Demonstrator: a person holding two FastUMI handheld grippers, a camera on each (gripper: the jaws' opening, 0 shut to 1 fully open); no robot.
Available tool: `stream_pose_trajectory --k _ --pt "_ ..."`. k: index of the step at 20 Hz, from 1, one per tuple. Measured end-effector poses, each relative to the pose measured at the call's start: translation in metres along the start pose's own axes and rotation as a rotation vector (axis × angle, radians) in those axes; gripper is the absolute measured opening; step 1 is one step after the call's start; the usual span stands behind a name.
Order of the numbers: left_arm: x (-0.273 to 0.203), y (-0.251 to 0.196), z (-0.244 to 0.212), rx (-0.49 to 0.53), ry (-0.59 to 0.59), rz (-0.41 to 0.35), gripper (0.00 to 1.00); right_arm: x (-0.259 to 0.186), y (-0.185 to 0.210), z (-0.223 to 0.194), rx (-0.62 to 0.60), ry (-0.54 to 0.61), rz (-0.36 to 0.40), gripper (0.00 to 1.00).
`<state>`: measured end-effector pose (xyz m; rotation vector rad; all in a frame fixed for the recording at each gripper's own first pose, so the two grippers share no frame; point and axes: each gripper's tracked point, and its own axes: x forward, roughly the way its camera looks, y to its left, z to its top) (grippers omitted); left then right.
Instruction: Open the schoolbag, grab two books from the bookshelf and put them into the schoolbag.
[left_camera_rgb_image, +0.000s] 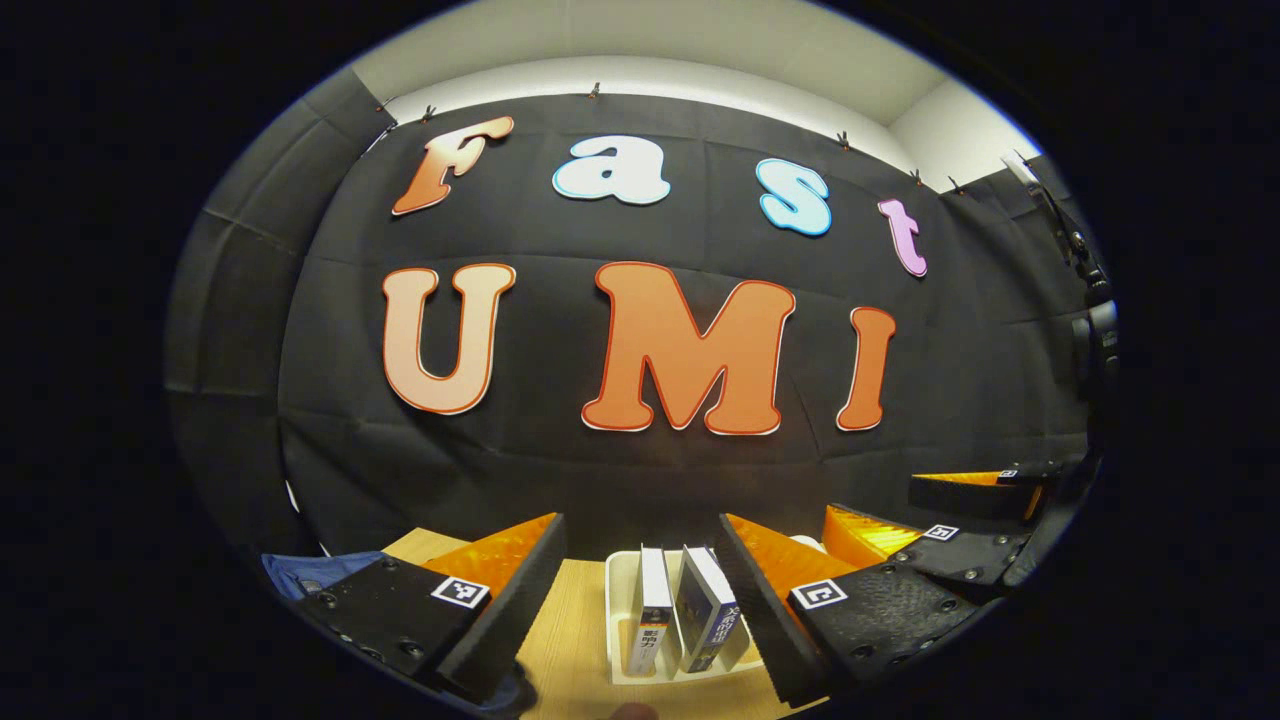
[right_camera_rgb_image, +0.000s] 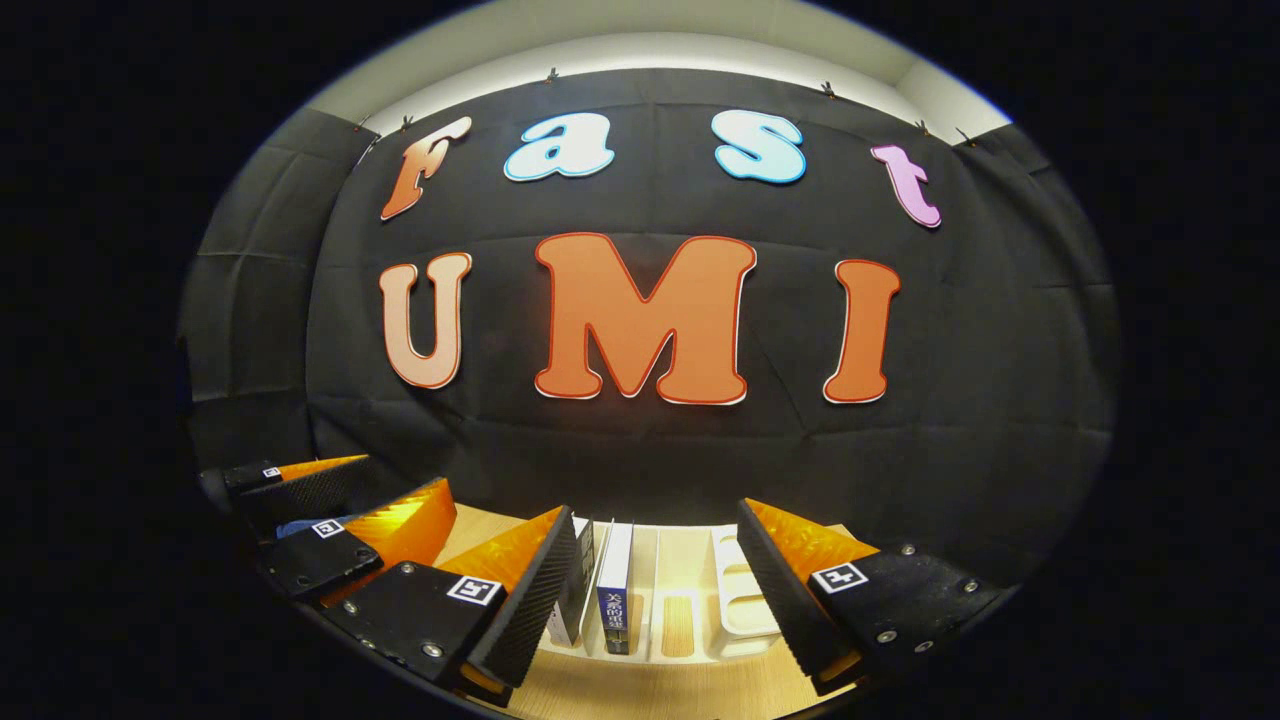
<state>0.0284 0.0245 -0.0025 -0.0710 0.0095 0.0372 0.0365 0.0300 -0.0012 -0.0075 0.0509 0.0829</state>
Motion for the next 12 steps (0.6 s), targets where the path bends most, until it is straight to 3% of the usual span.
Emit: stream_pose_trajectory --k 12 --pt "0.007 0.021 0.002 0.001 -0.025 0.039 0.93 -0.003 -0.006 0.001 -0.019 -0.039 -0.048 0.97"
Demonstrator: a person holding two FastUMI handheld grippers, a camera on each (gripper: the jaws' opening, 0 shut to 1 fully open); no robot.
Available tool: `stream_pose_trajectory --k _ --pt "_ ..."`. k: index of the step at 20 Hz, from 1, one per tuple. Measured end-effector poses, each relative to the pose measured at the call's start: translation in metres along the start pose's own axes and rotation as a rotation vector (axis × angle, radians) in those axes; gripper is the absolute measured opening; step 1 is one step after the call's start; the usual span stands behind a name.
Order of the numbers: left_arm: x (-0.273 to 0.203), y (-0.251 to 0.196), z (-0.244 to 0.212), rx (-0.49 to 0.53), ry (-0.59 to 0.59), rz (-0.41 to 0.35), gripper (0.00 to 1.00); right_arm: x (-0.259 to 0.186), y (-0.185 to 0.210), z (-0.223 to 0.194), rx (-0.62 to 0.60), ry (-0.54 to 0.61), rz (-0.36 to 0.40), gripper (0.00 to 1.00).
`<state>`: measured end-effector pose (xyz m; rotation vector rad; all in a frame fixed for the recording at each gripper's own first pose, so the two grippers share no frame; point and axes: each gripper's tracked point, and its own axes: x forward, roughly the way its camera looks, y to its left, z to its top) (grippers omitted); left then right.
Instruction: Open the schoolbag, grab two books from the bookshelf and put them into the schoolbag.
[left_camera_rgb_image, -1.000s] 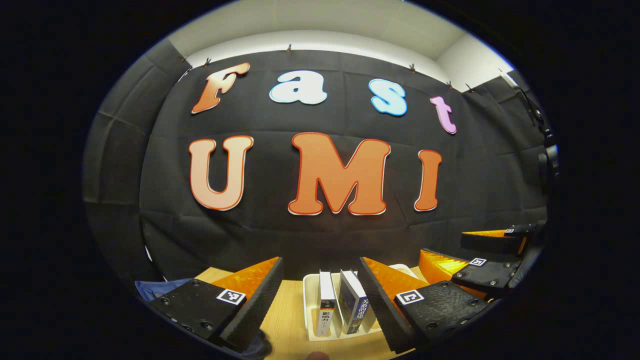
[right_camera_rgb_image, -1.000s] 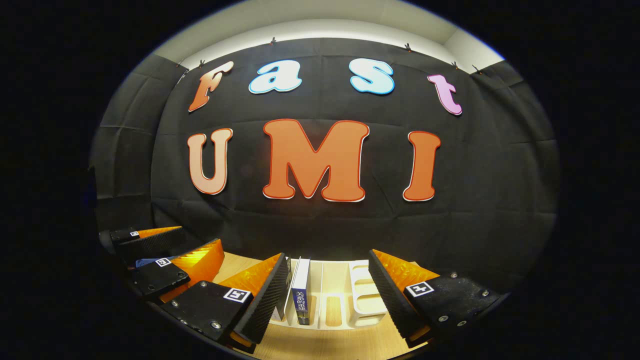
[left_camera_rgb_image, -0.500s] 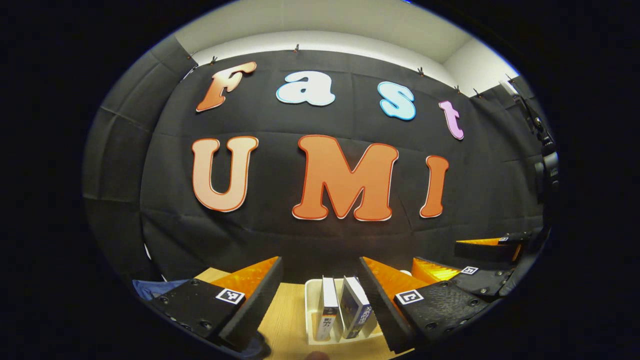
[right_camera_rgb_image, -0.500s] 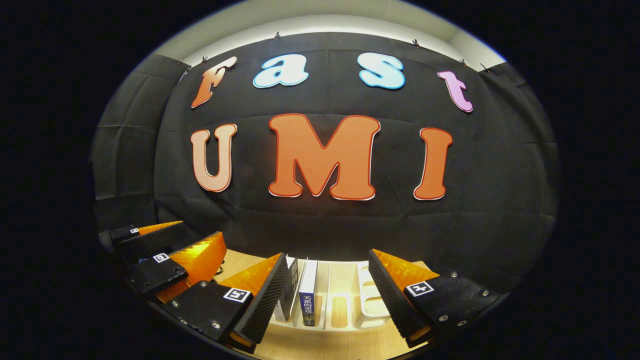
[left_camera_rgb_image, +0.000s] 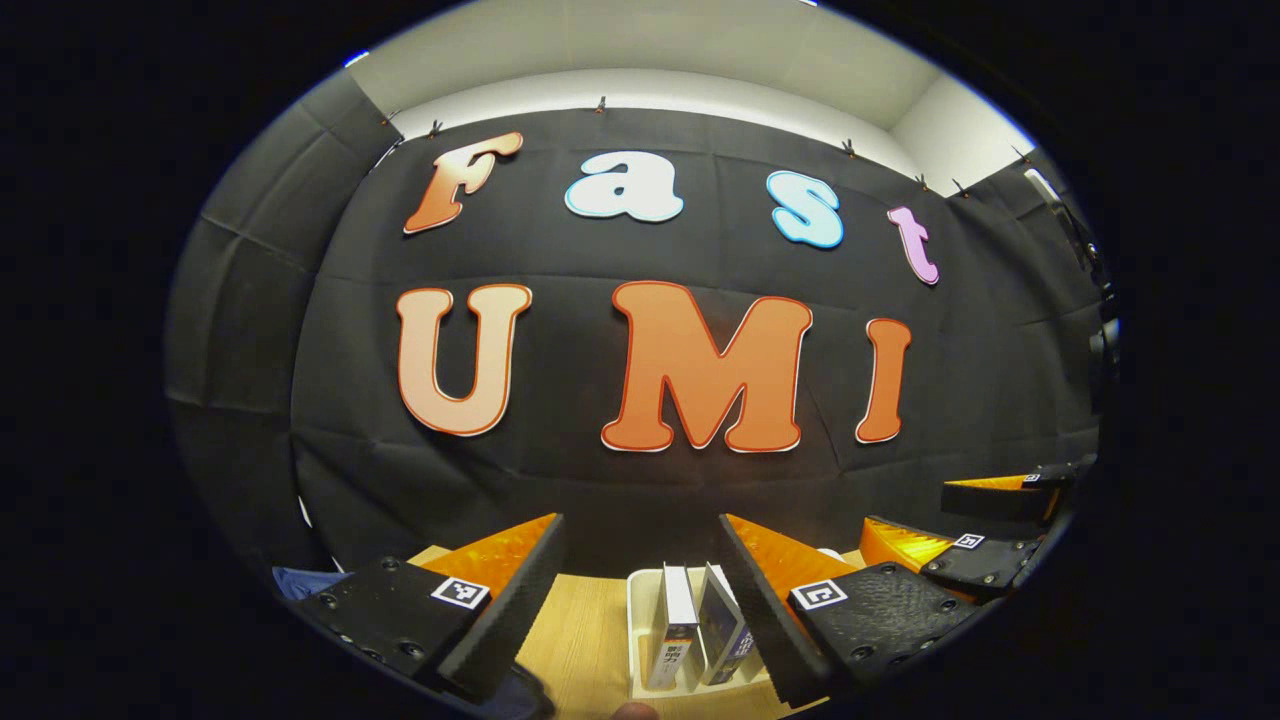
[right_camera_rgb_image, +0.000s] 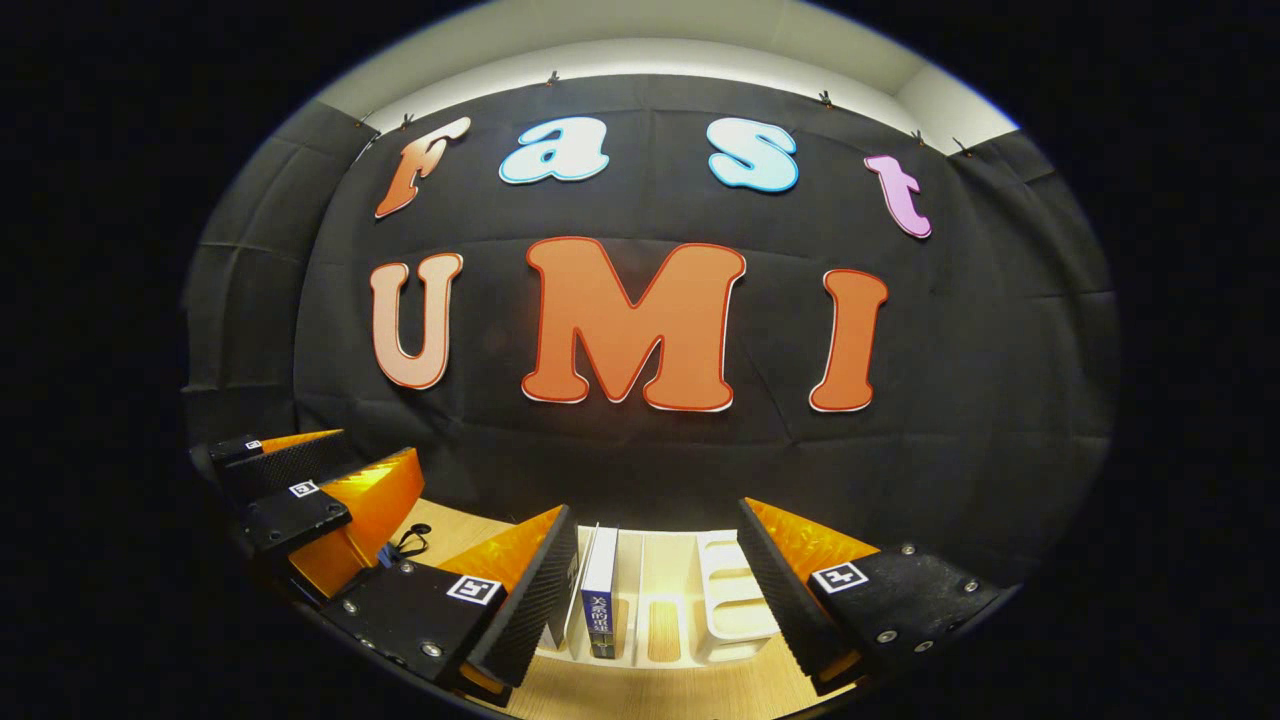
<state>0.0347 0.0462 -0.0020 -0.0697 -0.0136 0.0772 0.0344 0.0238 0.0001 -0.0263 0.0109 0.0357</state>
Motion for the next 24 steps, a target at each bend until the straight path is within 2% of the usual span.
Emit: stream_pose_trajectory --k 12,16,24 --pt "-0.001 0.012 0.012 0.019 -0.054 -0.003 0.93 0.008 0.000 -0.004 -0.002 -0.010 -0.022 0.97" --pt "-0.004 0.008 0.005 0.009 -0.029 -0.024 0.94 0.008 0.001 -0.007 -0.005 -0.006 -0.017 0.97" --pt "-0.018 0.029 -0.018 0.038 0.041 0.006 0.93 0.010 0.004 -0.022 -0.002 0.022 0.008 0.97"
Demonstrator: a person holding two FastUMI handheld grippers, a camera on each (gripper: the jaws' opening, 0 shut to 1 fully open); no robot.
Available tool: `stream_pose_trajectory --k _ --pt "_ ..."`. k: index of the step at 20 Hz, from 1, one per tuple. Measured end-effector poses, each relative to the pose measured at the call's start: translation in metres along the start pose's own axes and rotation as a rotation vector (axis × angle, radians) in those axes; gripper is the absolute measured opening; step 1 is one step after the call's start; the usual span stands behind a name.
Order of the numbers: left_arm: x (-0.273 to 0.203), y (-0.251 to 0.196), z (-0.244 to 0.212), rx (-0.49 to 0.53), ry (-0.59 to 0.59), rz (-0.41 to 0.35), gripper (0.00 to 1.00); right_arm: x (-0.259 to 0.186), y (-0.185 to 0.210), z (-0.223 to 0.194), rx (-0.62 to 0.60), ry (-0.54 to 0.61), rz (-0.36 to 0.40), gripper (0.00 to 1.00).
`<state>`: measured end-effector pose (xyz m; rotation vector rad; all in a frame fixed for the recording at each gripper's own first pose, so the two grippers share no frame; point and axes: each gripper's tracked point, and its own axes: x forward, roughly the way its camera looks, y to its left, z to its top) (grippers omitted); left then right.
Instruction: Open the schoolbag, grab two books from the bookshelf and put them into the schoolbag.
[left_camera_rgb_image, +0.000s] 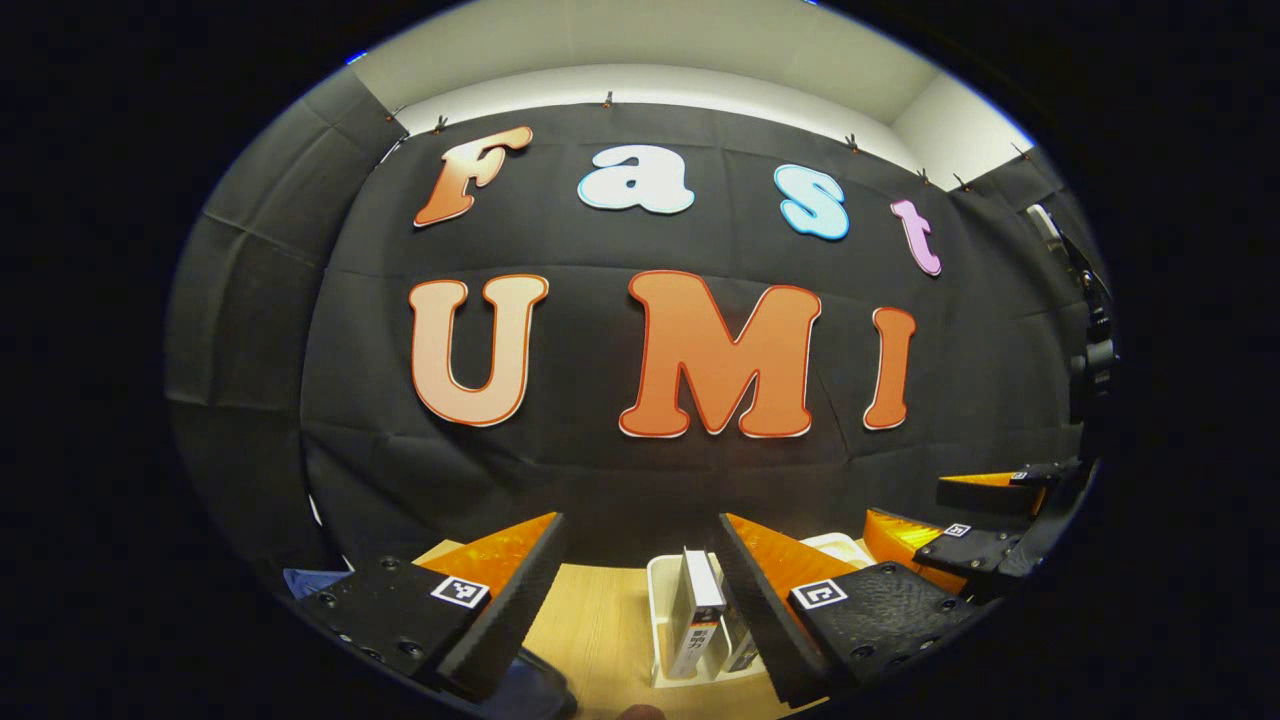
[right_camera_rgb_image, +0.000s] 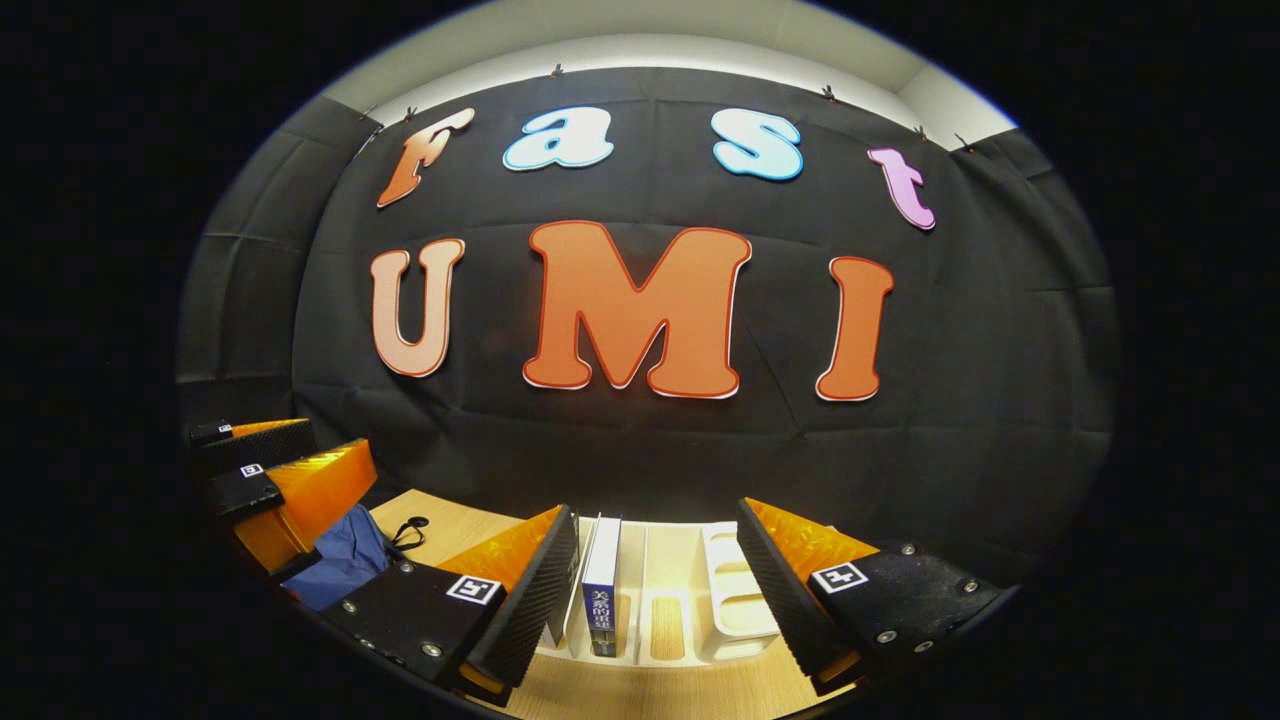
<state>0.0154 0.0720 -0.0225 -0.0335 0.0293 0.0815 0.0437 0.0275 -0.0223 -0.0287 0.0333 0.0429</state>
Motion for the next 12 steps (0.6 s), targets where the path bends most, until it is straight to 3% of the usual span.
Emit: stream_pose_trajectory --k 7,12 --pt "-0.029 0.049 -0.086 0.230 0.227 0.104 0.93 0.002 -0.001 -0.019 0.003 0.034 0.021 0.97" --pt "-0.060 0.076 -0.160 0.459 0.424 0.124 0.94 0.002 -0.005 -0.040 0.001 0.072 0.037 0.97"
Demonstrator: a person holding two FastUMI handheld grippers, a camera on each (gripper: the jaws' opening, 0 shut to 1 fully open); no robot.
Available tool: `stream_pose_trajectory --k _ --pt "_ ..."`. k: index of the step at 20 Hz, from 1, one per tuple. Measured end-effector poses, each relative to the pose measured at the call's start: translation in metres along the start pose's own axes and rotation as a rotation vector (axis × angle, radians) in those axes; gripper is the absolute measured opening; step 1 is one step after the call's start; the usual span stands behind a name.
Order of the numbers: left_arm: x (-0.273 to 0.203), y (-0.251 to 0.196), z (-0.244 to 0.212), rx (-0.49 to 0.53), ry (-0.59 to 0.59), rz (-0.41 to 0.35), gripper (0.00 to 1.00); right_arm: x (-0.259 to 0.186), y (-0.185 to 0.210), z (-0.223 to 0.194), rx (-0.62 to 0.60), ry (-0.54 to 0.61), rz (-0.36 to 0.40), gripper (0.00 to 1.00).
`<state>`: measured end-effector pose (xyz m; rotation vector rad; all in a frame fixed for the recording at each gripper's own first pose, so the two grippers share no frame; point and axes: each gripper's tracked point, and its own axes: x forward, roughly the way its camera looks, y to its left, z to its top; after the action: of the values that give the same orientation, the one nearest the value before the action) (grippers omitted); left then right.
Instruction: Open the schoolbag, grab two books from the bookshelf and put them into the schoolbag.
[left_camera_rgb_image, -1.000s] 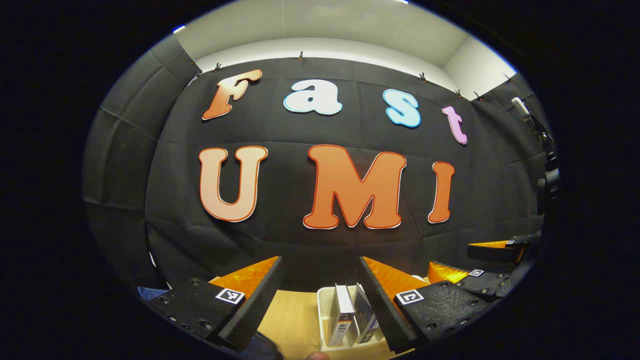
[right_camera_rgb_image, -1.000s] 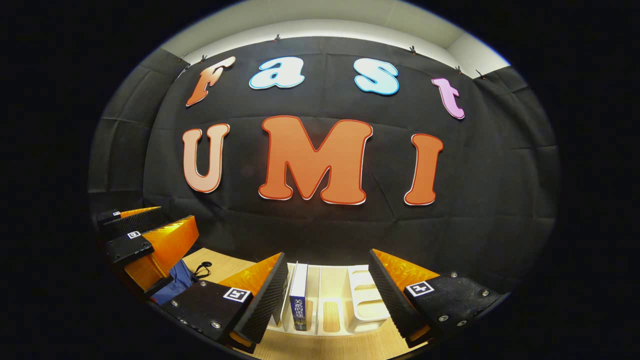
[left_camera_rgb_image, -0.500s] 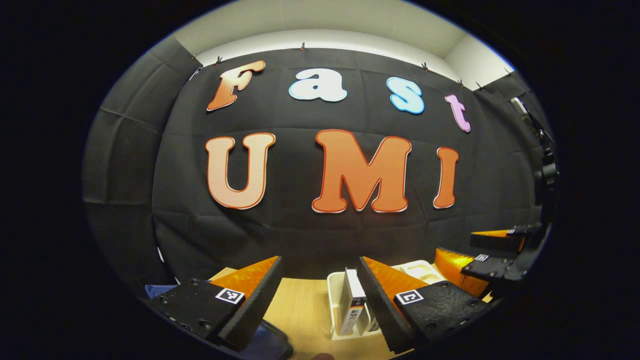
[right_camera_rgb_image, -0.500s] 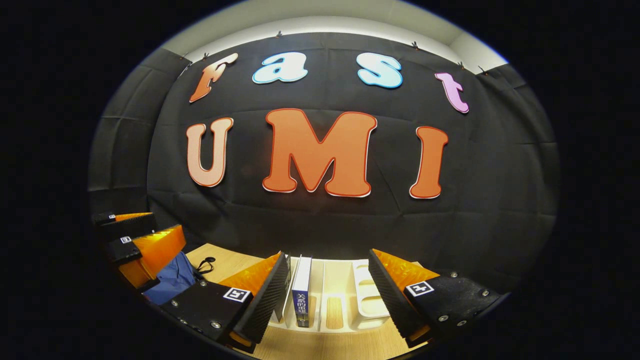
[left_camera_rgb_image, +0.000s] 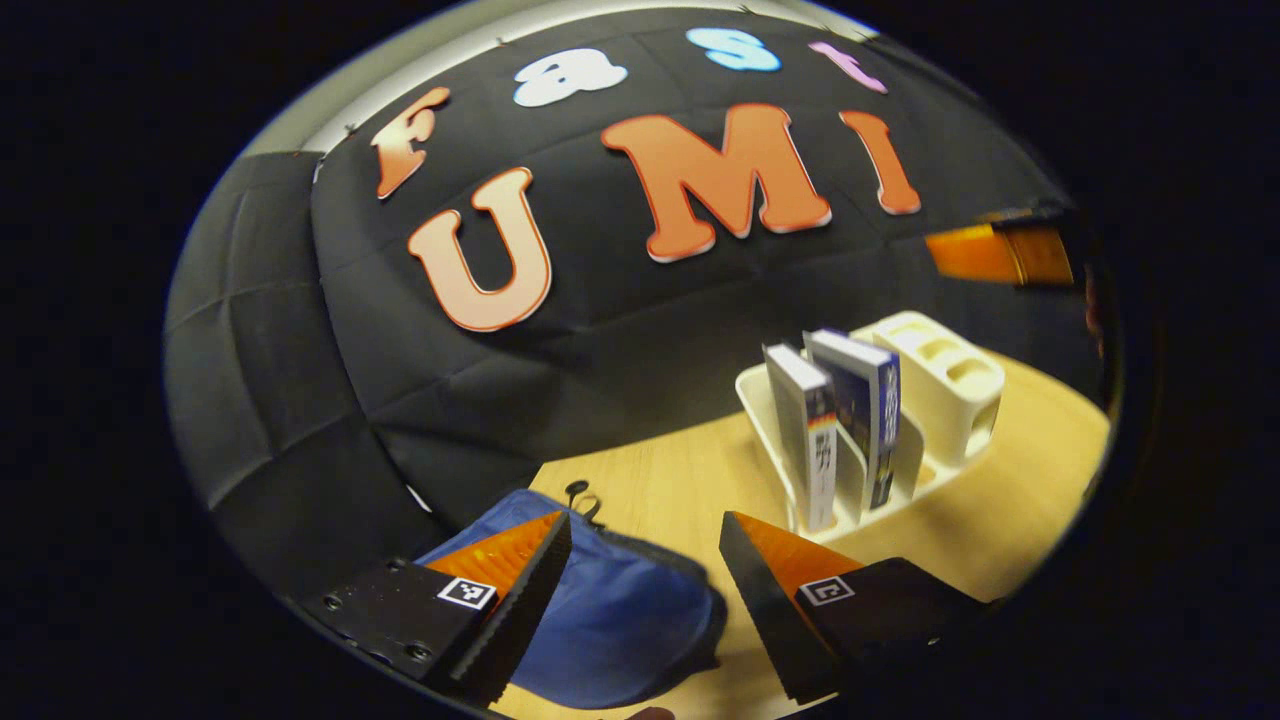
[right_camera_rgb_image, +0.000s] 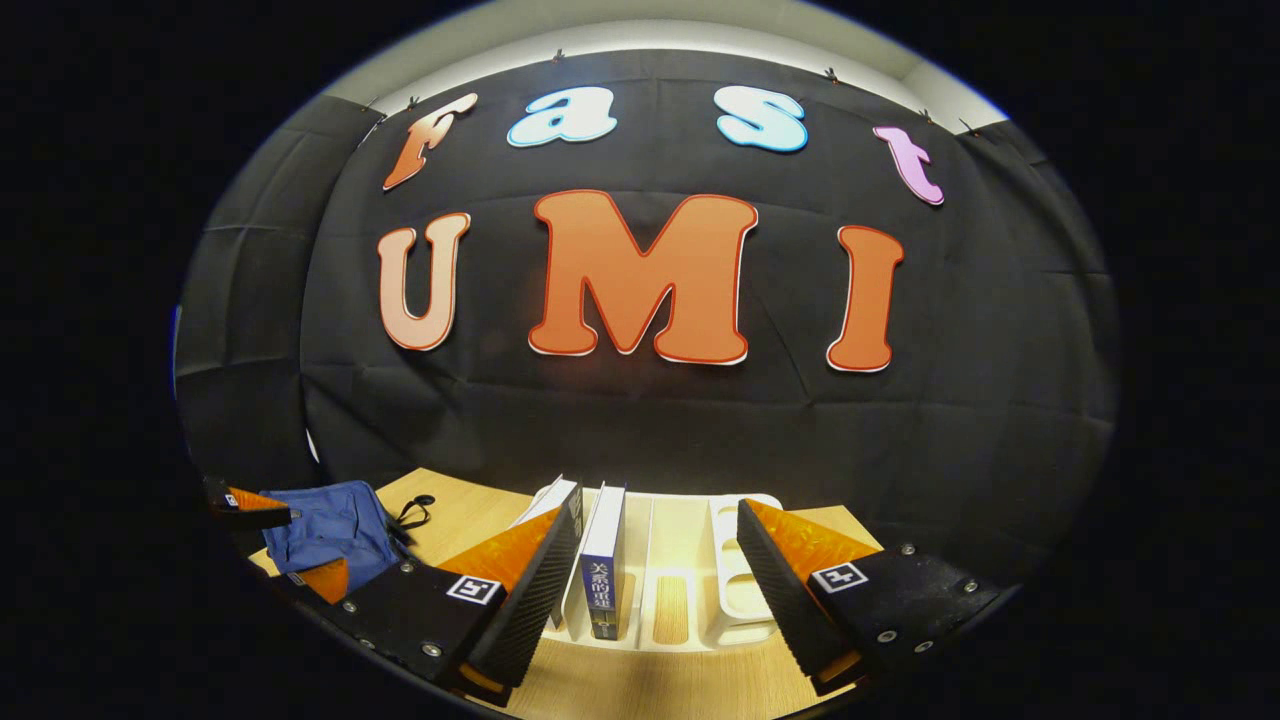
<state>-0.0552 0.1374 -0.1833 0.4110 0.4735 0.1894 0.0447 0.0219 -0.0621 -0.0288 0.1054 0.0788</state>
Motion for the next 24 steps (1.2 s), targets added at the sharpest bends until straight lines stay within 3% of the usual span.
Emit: stream_pose_trajectory --k 9,13,16,17,21,22,23,24 --pt "-0.009 -0.039 -0.124 0.429 0.285 -0.024 0.94 -0.001 -0.037 -0.035 0.030 0.066 -0.044 0.97" --pt "-0.004 -0.041 -0.153 0.527 0.373 -0.019 0.94 -0.002 -0.047 -0.041 0.033 0.078 -0.060 0.97" --pt "0.006 -0.031 -0.161 0.579 0.400 0.011 0.87 -0.001 -0.050 -0.043 0.029 0.080 -0.067 0.97" --pt "0.009 -0.028 -0.165 0.590 0.412 0.023 0.81 -0.002 -0.051 -0.043 0.028 0.082 -0.068 0.97" --pt "0.011 -0.029 -0.161 0.596 0.412 0.036 0.39 0.000 -0.054 -0.044 0.027 0.085 -0.075 0.97" --pt "0.012 -0.027 -0.158 0.598 0.408 0.037 0.41 0.001 -0.053 -0.045 0.027 0.088 -0.075 0.97" --pt "0.012 -0.024 -0.156 0.588 0.416 0.042 0.16 0.001 -0.053 -0.046 0.026 0.090 -0.075 0.97" --pt "0.013 -0.022 -0.156 0.557 0.428 0.028 0.13 0.002 -0.052 -0.047 0.027 0.092 -0.073 0.97"
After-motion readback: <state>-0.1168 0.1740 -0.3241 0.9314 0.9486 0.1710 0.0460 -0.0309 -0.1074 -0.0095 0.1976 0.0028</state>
